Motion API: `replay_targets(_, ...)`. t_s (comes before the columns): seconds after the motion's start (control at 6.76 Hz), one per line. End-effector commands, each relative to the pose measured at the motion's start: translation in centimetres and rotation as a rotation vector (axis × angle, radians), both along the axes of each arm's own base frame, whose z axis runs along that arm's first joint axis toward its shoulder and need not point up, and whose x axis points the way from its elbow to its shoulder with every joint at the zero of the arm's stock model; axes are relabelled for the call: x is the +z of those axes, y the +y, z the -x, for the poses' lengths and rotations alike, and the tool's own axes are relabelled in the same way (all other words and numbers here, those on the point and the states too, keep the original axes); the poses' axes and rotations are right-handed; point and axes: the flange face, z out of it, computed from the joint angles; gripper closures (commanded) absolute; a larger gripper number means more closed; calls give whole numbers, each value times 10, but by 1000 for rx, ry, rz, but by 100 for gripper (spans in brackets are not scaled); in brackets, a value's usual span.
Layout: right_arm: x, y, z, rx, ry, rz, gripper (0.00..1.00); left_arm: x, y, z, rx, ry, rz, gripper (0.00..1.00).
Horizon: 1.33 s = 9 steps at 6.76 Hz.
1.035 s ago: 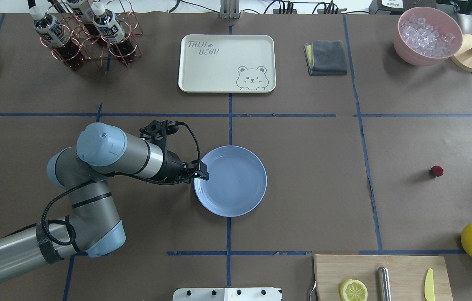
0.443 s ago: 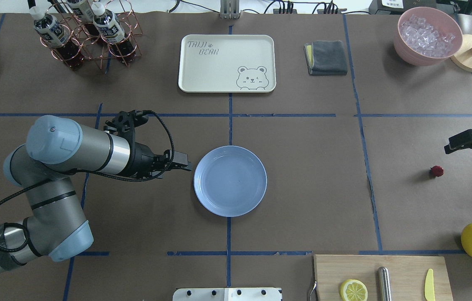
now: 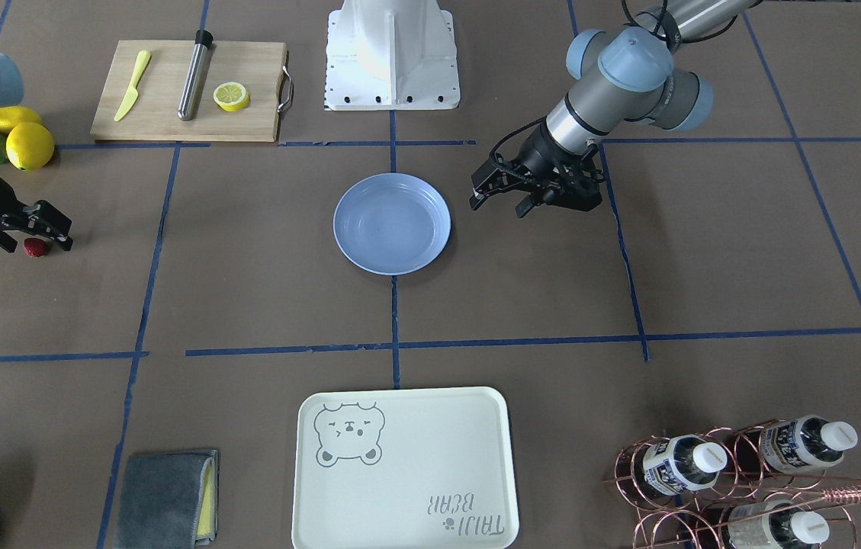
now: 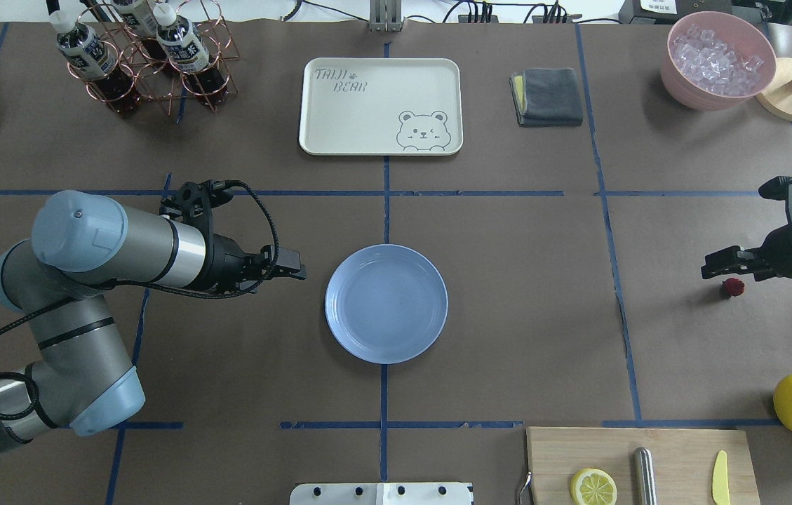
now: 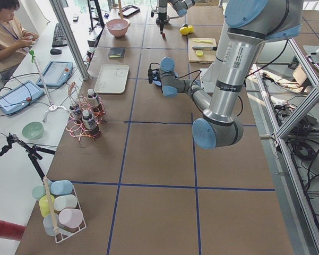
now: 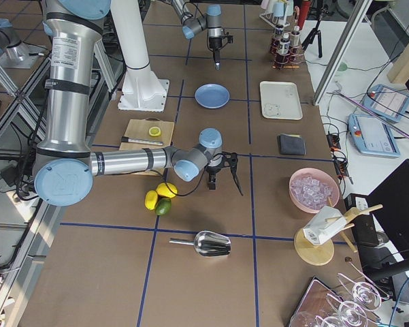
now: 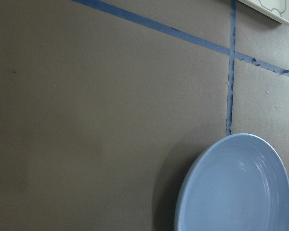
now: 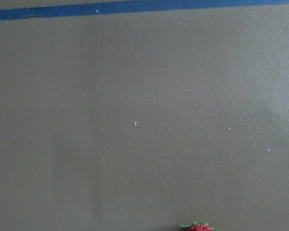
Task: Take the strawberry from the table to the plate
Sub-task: 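Draw the left gripper back from the plate while the right arm reaches toward the strawberry, then grasp the red strawberry with the right gripper and lift it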
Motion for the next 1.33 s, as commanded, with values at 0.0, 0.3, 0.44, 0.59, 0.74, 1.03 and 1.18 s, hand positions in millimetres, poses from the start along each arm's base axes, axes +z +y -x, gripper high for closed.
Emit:
replay_targets(0.0,26,9,-2,10,9,-2,0,4,-3,0,-29,-15,-4,0)
replay_targets(0.3,26,13,-5,8,8,-2,14,0,-2,0,-36,-21,-1,0)
replay_targets(0.44,29,17,-9,7,11,4,24,0,-3,1,-52,-23,-5,0)
replay_targets(0.59,26,17,-10,5,6,2,54,0,-5,2,-75,-28,-10,0)
replay_targets(0.74,26,25,-16,-3,8,-2,98,0,-4,0,-74,-29,-11,0)
replay_targets(1.03,15,26,-17,-4,-8,-12,100,-1,-5,0,-99,-32,-22,0)
replay_targets(1.18,-15,25,-16,-4,-43,-34,100,-2,-5,0,-102,-31,-23,0)
